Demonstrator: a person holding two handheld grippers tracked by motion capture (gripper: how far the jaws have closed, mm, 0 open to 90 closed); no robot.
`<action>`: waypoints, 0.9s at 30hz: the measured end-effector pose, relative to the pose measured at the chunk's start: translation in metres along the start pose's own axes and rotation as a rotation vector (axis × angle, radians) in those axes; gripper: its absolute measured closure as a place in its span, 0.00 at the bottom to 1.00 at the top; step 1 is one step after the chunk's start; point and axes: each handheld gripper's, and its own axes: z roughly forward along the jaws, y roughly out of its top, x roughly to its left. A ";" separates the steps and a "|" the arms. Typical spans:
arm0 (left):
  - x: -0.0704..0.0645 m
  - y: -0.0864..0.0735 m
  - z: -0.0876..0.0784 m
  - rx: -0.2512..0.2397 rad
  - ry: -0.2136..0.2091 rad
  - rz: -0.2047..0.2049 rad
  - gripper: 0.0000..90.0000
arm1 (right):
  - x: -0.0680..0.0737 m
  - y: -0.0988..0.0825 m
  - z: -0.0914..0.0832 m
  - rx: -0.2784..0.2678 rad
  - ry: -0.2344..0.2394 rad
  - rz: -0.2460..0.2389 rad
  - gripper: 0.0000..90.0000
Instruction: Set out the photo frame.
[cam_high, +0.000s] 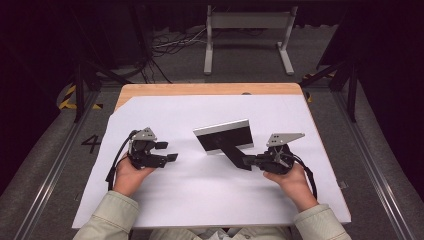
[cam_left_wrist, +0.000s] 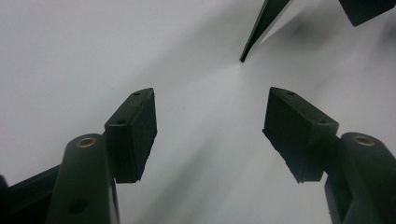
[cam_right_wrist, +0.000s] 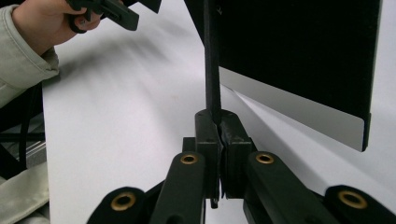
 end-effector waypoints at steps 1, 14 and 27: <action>0.000 0.000 0.000 0.000 -0.001 -0.001 0.39 | 0.000 -0.001 0.000 0.004 -0.002 0.001 0.98; 0.000 0.000 0.000 0.002 -0.002 0.003 0.39 | 0.000 -0.014 -0.002 0.070 -0.017 -0.021 0.98; -0.001 0.001 0.000 -0.005 0.003 0.005 0.39 | 0.001 -0.021 0.000 0.183 -0.069 -0.042 0.96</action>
